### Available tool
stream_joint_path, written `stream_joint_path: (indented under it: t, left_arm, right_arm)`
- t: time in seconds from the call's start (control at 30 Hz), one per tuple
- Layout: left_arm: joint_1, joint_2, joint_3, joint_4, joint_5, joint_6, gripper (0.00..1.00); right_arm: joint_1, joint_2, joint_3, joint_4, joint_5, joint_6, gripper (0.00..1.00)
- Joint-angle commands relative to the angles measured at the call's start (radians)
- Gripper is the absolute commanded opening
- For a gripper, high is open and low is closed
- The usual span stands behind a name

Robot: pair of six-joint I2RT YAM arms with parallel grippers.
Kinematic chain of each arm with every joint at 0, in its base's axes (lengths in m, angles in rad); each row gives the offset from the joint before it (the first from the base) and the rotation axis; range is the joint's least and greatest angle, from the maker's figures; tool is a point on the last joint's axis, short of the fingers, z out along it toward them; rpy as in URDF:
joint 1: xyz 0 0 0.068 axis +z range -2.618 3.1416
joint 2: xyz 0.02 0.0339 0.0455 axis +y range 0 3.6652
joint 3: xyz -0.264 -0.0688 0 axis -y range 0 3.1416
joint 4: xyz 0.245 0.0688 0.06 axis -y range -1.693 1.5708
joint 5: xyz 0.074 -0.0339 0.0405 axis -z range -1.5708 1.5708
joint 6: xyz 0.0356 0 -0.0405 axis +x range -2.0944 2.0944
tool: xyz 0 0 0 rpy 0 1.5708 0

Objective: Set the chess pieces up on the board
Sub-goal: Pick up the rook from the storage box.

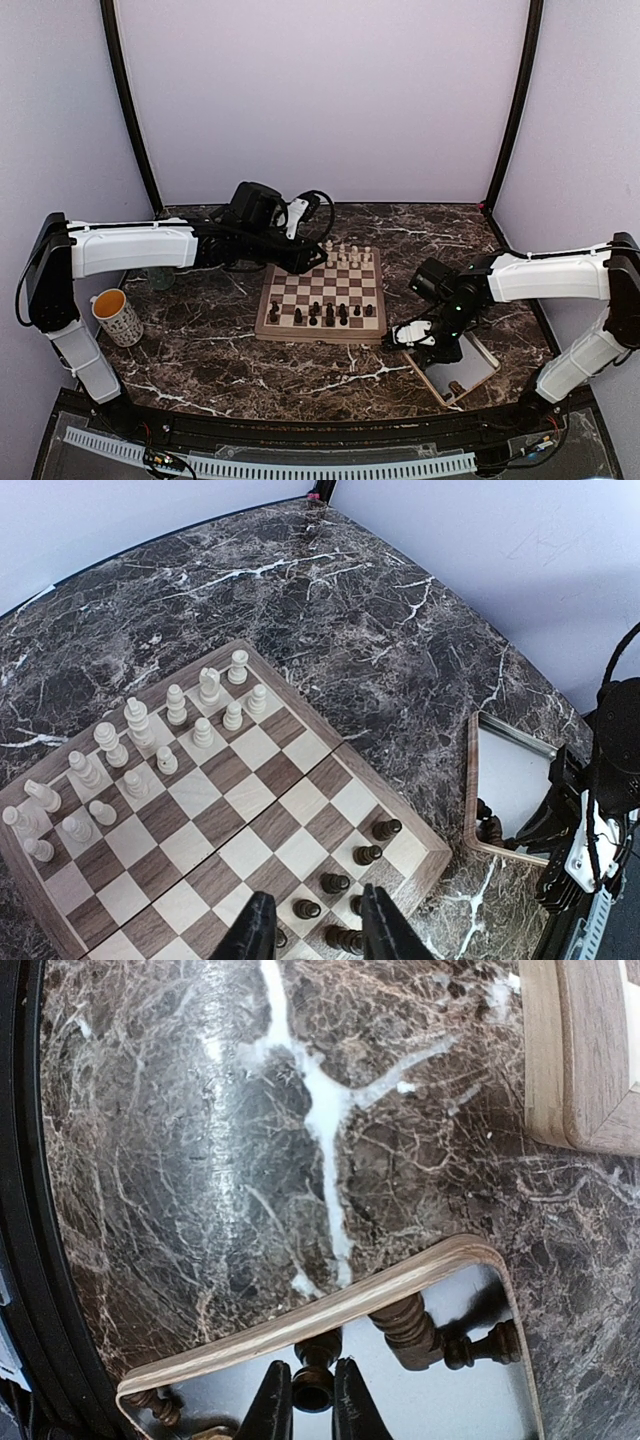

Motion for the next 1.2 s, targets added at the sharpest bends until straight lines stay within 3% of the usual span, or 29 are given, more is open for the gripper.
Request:
stream_joint_path:
  t: [0.0,0.23,0.63,1.17]
  left_arm:
    - [0.004,-0.024,-0.013,0.016,0.004,-0.005,0.32]
    - [0.004,-0.03,-0.015,0.007,0.003,0.005,0.32]
    - [0.004,-0.038,-0.023,-0.005,0.003,0.009,0.32]
    - [0.004,-0.079,-0.055,-0.024,-0.009,0.009,0.32]
  right_arm:
    - [0.01,0.015,-0.003,-0.016,0.02,0.005,0.06]
    - [-0.018,-0.028,0.066,-0.128,-0.055,-0.005,0.02]
    - [-0.101,0.055,0.226,-0.316,-0.168,-0.057,0.02]
    - [-0.109,0.169,0.295,-0.321,-0.18,-0.048,0.03]
